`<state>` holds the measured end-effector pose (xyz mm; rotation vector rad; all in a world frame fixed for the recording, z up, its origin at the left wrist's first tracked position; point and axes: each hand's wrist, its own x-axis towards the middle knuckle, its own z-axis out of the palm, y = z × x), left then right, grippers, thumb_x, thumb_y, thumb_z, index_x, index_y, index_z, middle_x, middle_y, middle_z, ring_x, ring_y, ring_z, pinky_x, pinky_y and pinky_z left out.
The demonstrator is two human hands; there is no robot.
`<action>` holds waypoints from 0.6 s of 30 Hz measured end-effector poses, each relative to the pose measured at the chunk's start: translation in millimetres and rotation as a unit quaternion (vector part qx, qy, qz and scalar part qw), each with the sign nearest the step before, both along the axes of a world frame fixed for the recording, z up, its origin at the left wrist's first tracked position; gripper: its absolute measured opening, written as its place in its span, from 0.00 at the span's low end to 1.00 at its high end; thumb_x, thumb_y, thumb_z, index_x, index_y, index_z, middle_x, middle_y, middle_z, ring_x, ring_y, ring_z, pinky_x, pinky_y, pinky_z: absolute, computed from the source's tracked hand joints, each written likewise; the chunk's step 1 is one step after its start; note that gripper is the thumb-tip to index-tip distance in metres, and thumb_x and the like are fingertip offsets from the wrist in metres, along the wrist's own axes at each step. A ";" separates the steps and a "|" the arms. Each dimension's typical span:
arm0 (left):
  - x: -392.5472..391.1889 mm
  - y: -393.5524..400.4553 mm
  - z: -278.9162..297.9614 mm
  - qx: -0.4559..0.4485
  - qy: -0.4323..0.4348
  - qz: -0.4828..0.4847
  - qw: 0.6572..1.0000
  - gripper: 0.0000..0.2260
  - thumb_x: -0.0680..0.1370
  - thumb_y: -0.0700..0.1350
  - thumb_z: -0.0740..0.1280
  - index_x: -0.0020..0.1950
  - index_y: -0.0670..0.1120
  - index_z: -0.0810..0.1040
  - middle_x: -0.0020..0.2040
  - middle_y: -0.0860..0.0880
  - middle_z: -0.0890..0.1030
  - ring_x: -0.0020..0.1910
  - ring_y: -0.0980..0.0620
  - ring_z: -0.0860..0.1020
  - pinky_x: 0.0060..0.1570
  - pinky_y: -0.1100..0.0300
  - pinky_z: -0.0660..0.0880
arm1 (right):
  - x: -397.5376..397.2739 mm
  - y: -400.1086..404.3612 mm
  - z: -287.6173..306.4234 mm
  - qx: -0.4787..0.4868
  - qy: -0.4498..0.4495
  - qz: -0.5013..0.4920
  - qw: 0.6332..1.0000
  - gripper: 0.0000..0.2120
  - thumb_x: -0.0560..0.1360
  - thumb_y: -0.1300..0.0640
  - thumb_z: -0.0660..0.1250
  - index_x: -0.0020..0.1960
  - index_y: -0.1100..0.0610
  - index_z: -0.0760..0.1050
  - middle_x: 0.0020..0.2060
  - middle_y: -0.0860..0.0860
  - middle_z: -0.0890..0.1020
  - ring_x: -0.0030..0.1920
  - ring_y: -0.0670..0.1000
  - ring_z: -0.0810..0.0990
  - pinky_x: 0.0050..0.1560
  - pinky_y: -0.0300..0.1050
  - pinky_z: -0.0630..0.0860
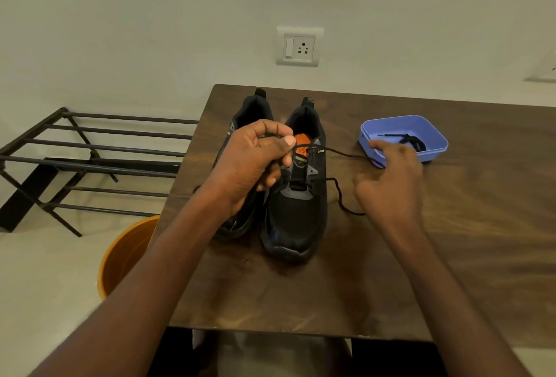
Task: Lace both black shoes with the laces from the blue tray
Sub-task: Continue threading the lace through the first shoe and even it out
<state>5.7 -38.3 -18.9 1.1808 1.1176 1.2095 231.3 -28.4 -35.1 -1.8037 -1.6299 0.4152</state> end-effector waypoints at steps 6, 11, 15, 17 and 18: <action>9.3 -1.2 -3.8 0.014 0.029 -0.024 0.999 0.10 0.81 0.44 0.71 0.60 0.41 0.77 0.36 0.44 0.80 0.22 0.52 0.68 0.20 0.64 0.63 | -37.3 -14.0 1.6 0.126 0.100 0.232 0.959 0.10 0.79 0.54 0.71 0.60 0.52 0.82 0.51 0.45 0.85 0.53 0.41 0.83 0.55 0.38 0.80; -0.9 -0.3 -3.9 0.040 0.054 0.000 0.998 0.07 0.82 0.43 0.69 0.58 0.41 0.79 0.37 0.46 0.81 0.25 0.53 0.69 0.22 0.65 0.64 | -15.9 -4.2 1.5 0.089 0.135 0.009 0.987 0.09 0.80 0.55 0.71 0.45 0.42 0.79 0.36 0.42 0.84 0.40 0.42 0.83 0.43 0.42 0.81; -3.0 1.3 -4.7 0.068 0.087 0.028 0.993 0.06 0.83 0.40 0.67 0.56 0.37 0.79 0.37 0.45 0.83 0.24 0.51 0.70 0.23 0.67 0.66 | -13.8 -1.6 -5.3 0.069 0.064 0.054 0.994 0.12 0.79 0.57 0.72 0.62 0.49 0.80 0.54 0.44 0.84 0.55 0.42 0.81 0.59 0.44 0.79; 0.5 3.4 -6.7 0.084 0.125 0.020 0.988 0.05 0.83 0.40 0.67 0.55 0.38 0.79 0.36 0.45 0.84 0.23 0.50 0.71 0.23 0.67 0.67 | -23.2 -1.7 -6.3 0.125 0.032 0.125 0.984 0.20 0.78 0.57 0.73 0.70 0.53 0.76 0.63 0.47 0.81 0.64 0.45 0.77 0.66 0.44 0.74; 2.2 4.6 -7.3 0.090 0.140 0.011 0.986 0.05 0.83 0.40 0.67 0.54 0.39 0.79 0.37 0.44 0.84 0.23 0.48 0.72 0.23 0.64 0.68 | -28.3 -1.4 -5.9 0.149 0.025 0.166 0.974 0.22 0.78 0.56 0.73 0.71 0.53 0.75 0.65 0.47 0.80 0.66 0.46 0.76 0.68 0.45 0.73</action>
